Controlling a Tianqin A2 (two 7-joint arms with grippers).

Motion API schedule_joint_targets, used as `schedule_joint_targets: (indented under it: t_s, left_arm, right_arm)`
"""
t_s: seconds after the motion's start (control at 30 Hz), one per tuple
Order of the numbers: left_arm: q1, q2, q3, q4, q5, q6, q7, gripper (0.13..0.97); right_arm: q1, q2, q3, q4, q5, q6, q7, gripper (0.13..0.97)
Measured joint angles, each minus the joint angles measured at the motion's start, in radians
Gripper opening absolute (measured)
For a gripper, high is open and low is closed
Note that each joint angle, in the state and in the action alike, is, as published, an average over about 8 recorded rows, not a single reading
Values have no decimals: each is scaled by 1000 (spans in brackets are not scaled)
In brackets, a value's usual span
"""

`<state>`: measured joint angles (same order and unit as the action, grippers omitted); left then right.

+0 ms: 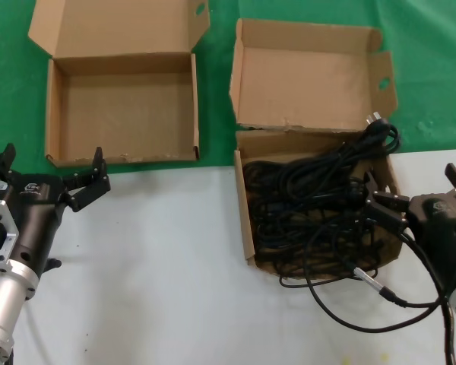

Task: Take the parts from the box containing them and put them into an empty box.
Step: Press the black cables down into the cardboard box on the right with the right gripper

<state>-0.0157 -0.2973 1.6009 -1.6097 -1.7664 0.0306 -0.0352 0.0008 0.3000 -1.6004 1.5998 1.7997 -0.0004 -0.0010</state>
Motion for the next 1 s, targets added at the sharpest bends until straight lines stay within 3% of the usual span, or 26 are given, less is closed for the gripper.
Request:
schedule_joint_targets:
  t_s: [0.47,0.87,1.0]
  left_arm:
    - [0,0,0,0,0,0,0,966]
    - [0,0,0,0,0,0,0,931]
    - [0,0,0,0,0,0,0,881]
  right_arm:
    - [0,0,0,0,0,0,0,966]
    - [0,0,0,0,0,0,0,966]
    - [0,0,0,0,-1,0,0,966]
